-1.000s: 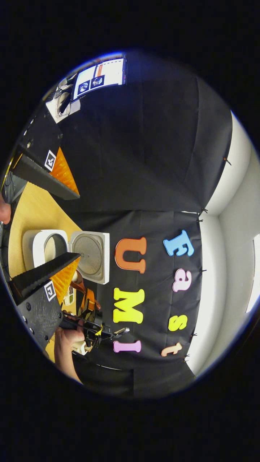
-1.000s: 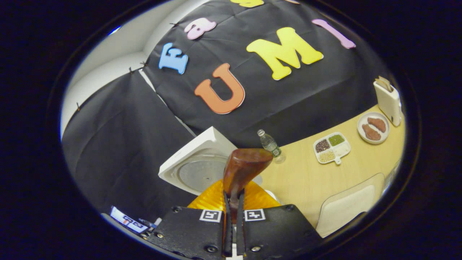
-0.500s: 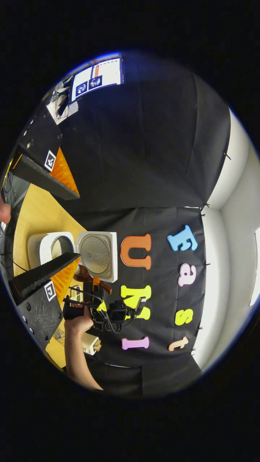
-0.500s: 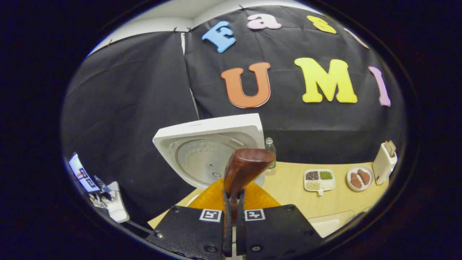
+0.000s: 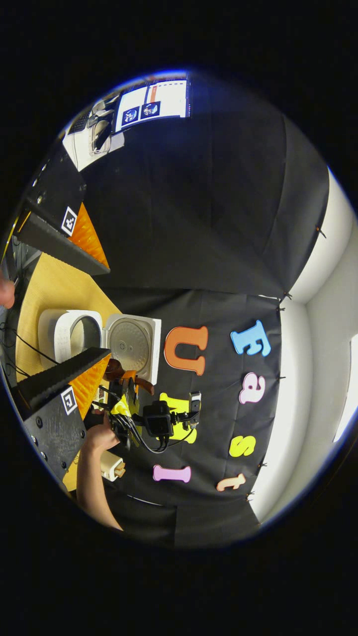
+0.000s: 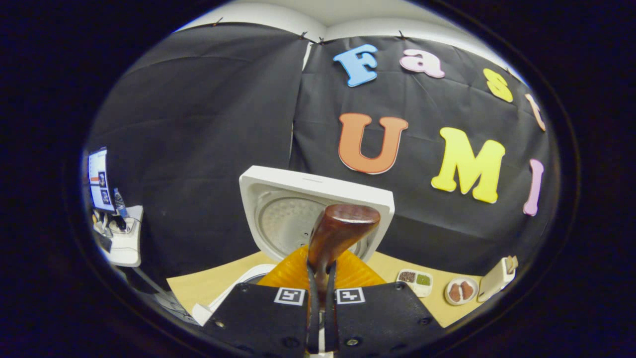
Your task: Close the left gripper, press the button to open the rice cooker; take a wooden spoon from the chopstick holder with the right hand, scoop a spoonful of rice and pour it into the rice cooker, then put the wooden spoon back into the chopstick holder.
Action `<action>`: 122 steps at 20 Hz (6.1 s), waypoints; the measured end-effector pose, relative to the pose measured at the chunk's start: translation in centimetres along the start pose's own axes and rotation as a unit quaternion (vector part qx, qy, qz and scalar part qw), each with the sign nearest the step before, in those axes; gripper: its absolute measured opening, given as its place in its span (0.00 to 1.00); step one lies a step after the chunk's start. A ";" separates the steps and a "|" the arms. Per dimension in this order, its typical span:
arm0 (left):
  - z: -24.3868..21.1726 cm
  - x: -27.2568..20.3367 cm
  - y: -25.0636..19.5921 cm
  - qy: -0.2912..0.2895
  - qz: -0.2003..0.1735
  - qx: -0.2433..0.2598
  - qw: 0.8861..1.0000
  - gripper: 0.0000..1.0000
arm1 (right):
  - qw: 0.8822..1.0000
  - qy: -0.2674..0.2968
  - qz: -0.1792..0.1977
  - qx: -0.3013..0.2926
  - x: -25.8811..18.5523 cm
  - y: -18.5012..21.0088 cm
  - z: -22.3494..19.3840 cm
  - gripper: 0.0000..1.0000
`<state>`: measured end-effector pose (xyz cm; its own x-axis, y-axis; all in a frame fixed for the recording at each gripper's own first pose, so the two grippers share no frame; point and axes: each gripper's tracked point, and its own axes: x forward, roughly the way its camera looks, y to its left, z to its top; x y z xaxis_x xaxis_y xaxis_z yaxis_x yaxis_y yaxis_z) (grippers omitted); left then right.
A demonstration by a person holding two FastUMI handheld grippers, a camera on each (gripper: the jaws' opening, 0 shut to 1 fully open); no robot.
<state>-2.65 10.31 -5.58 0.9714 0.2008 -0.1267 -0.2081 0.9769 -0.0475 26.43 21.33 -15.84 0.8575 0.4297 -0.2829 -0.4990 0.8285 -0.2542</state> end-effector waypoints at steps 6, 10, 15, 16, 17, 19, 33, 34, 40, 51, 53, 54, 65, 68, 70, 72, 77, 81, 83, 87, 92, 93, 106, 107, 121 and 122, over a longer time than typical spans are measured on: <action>0.4 -0.1 0.5 -0.004 0.003 -0.002 1.000 0.94 | 0.995 -0.034 -0.003 -0.091 -0.9 1.1 1.5 0.10; 0.9 0.1 1.1 -0.006 0.010 0.006 1.000 0.94 | 0.996 -0.041 0.008 -0.075 -1.2 0.6 1.7 0.10; 0.9 0.5 0.3 -0.003 0.004 0.010 1.000 0.94 | 0.998 -0.041 0.023 0.031 -2.1 -1.1 2.4 0.10; 0.9 0.7 -0.1 -0.001 0.003 0.013 1.000 0.94 | 0.997 -0.044 0.027 0.059 -2.8 -1.6 2.6 0.10; 0.9 0.8 -0.4 0.000 0.002 0.016 1.000 0.94 | 0.995 -0.046 0.032 0.088 -3.6 -2.2 2.9 0.10; 0.8 1.0 -1.2 0.002 -0.003 0.018 1.000 0.94 | 0.988 -0.048 0.038 0.140 -5.1 -3.6 3.1 0.10; 0.3 5.8 -9.9 0.013 -0.056 0.023 0.998 0.94 | 0.940 -0.027 -0.139 0.311 -20.2 -29.1 -7.7 0.10; 0.2 6.2 -10.5 0.015 -0.058 0.025 0.998 0.94 | 0.936 -0.021 -0.154 0.317 -21.1 -30.9 -9.1 0.10; -0.5 7.8 -14.0 0.031 -0.066 0.022 0.997 0.94 | 0.918 0.024 -0.214 0.333 -23.1 -37.0 -17.3 0.09; -1.8 8.6 -16.0 0.061 -0.050 0.038 0.996 0.94 | 0.902 0.104 -0.234 0.348 -20.5 -38.9 -28.9 0.10; -2.0 8.6 -15.7 0.063 -0.044 0.037 0.996 0.94 | 0.905 0.114 -0.239 0.333 -20.0 -38.8 -30.3 0.10; -2.0 8.7 -15.6 0.064 -0.041 0.037 0.996 0.94 | 0.907 0.117 -0.238 0.327 -19.7 -38.7 -31.0 0.10; -2.2 9.4 -15.0 0.074 -0.032 0.038 0.996 0.94 | 0.911 0.109 -0.229 0.326 -18.9 -37.5 -32.7 0.20; -1.3 9.8 -14.9 0.062 -0.034 0.032 0.997 0.94 | 0.914 0.095 -0.240 0.314 -19.7 -38.3 -30.8 0.56; -0.3 10.3 -14.8 0.048 -0.037 0.025 0.998 0.94 | 0.913 0.085 -0.256 0.306 -21.1 -39.3 -29.0 0.83; 1.6 11.5 -14.7 0.027 -0.040 0.017 0.999 0.94 | 0.915 0.063 -0.275 0.288 -22.8 -40.6 -26.3 0.90; 7.0 16.8 -14.3 -0.021 -0.035 0.026 0.999 0.94 | 0.929 0.013 -0.294 0.224 -26.6 -41.5 -17.9 1.00; 9.7 23.4 -13.7 -0.022 -0.025 0.007 0.999 0.94 | 0.943 -0.019 -0.287 0.170 -29.0 -38.1 -11.3 0.98; 9.5 27.0 -13.3 -0.005 -0.020 0.002 1.000 0.94 | 0.947 -0.025 -0.283 0.152 -29.7 -36.4 -9.4 1.00; 7.3 33.4 -11.7 0.042 -0.003 0.006 0.999 0.94 | 0.955 -0.022 -0.261 0.137 -30.1 -33.2 -7.0 1.00; 4.0 37.3 -11.3 0.094 0.005 0.013 0.996 0.94 | 0.959 -0.005 -0.259 0.116 -30.4 -30.9 -6.1 1.00; 3.6 37.5 -11.2 0.103 0.006 0.012 0.995 0.94 | 0.960 -0.003 -0.255 0.117 -30.3 -30.4 -5.9 1.00; 0.5 34.4 -10.6 0.152 0.007 0.034 0.988 0.97 | 0.974 -0.031 -0.210 0.085 -27.0 -23.2 0.7 0.99; 0.5 33.8 -10.6 0.153 0.008 0.030 0.988 0.97 | 0.975 -0.035 -0.205 0.078 -26.6 -22.6 1.3 0.99; -11.8 23.2 -8.1 0.263 0.026 -0.033 0.964 0.96 | 0.980 -0.047 -0.171 0.089 -26.8 -17.0 1.0 1.00; -13.1 23.0 -8.1 0.271 0.029 -0.032 0.962 0.97 | 0.980 -0.046 -0.169 0.091 -26.7 -16.9 0.8 1.00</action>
<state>19.84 6.06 -21.09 0.7590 0.1699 -0.6285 -0.2832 0.9554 -0.0838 12.05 -3.90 -3.27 0.9820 0.1429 -0.1238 -0.1606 0.9760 -0.1474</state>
